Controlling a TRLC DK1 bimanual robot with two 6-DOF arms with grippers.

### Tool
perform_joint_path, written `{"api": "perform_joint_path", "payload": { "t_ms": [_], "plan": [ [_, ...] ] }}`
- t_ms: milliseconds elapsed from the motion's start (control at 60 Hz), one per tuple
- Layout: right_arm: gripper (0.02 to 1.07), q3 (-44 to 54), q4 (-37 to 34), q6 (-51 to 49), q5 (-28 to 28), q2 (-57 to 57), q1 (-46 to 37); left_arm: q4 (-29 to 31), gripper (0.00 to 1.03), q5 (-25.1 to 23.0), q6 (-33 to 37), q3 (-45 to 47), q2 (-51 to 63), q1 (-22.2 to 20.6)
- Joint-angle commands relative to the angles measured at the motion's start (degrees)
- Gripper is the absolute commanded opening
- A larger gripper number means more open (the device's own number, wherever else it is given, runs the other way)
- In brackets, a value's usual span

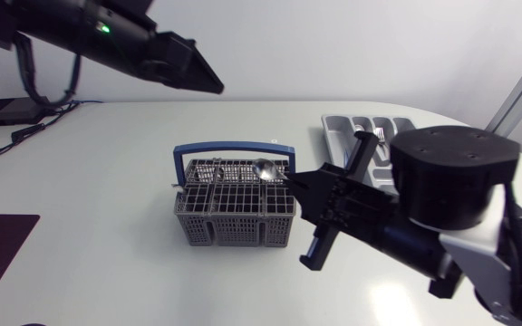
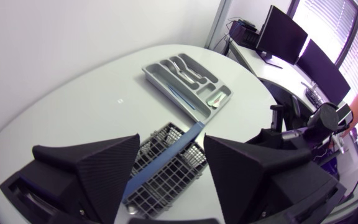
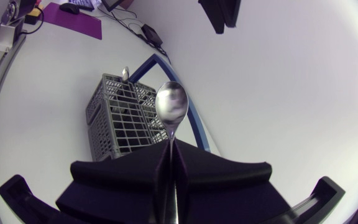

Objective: Unload the cutlery basket into the drawer organizer.

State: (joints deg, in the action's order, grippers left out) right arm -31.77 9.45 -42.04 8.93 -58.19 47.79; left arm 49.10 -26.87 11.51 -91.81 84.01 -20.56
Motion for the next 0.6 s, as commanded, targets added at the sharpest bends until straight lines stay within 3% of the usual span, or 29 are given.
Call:
{"api": "perform_joint_path", "payload": {
  "t_ms": [0,150,267,400,583],
  "plan": [
    [0.08,2.0,-4.4,-0.2,-2.9,5.5,-3.2,1.9,0.88,-1.1,10.8,-0.4,-3.6,3.4],
    [0.08,1.7,-14.2,-0.1,-13.9,12.1,-14.0,0.6,0.88,-0.3,29.9,9.6,-9.6,6.0],
    [0.08,0.6,-20.9,-0.2,-23.5,15.3,-23.7,-9.6,0.88,0.7,43.4,24.7,-17.6,7.8],
    [0.08,-0.2,-27.6,-3.8,-31.6,16.7,-32.7,-22.6,0.88,5.0,54.8,40.3,-23.5,8.0],
    [0.08,-0.5,-34.3,-12.4,-38.1,16.5,-42.9,-27.6,0.88,5.2,66.3,47.0,-23.6,8.9]
  ]
}}
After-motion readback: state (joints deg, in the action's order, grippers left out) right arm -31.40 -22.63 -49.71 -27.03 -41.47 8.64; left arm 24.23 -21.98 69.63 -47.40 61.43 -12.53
